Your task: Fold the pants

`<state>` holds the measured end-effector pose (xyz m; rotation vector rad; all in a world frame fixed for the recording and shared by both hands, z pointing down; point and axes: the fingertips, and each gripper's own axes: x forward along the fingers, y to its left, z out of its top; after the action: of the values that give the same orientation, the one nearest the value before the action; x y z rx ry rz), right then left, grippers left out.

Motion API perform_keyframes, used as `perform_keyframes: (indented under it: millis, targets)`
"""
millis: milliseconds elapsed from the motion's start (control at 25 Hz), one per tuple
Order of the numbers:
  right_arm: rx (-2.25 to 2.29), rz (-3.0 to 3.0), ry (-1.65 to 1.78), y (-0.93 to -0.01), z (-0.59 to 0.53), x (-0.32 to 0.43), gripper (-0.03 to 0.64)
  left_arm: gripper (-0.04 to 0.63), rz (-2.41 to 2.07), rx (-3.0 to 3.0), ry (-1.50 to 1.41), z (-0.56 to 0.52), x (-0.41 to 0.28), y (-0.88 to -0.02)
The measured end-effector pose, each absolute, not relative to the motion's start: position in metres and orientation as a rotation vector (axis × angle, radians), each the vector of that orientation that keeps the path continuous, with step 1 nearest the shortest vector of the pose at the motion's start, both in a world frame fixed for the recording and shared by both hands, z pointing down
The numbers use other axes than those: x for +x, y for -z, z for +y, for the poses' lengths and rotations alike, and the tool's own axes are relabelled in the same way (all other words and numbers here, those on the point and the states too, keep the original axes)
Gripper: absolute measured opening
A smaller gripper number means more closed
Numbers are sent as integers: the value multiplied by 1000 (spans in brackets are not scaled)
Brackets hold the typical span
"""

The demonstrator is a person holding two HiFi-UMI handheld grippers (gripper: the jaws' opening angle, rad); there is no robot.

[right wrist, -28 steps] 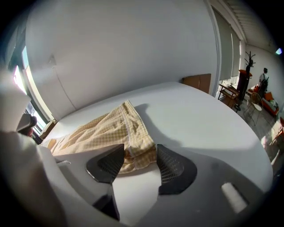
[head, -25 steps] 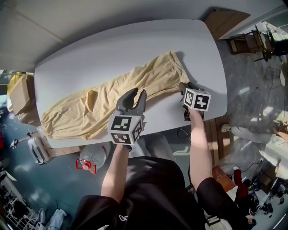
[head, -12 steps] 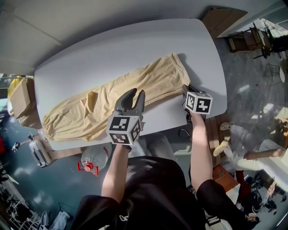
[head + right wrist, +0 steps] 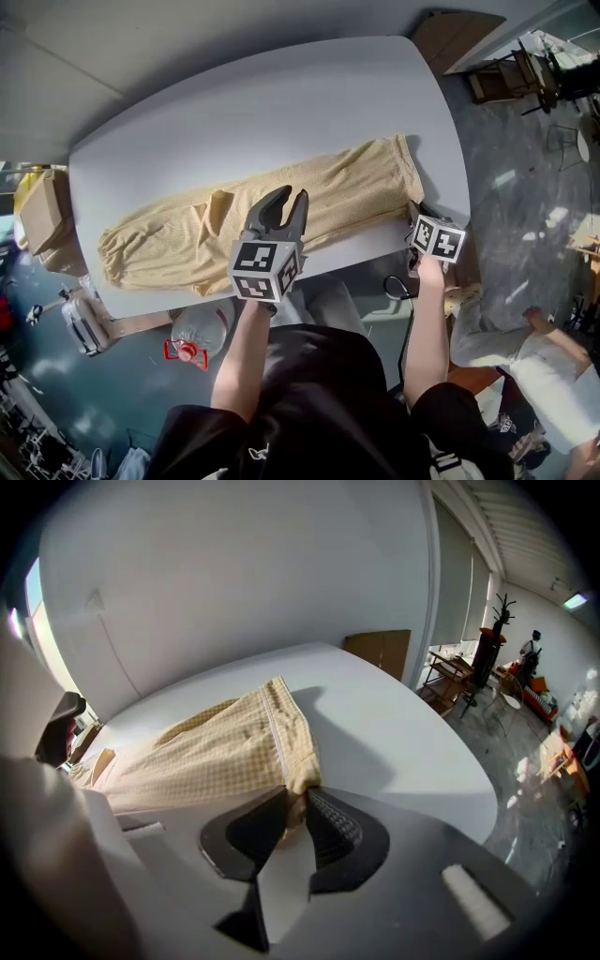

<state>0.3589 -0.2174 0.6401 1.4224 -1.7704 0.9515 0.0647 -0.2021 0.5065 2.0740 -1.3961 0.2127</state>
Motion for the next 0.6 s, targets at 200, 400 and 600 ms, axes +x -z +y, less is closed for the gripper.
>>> perform_keyframes:
  millis: [200, 400, 600]
  targets:
    - [1519, -1684, -977, -638, -201, 399, 72, 107, -1355, 2101, -209, -201, 77, -505]
    - [1556, -1666, -965, -635, -195, 401, 71, 107, -1320, 2122, -230, -201, 88, -507]
    - [1573, -1680, -946, -625, -198, 400, 70, 63, -1315, 2123, -227, -201, 90, -505]
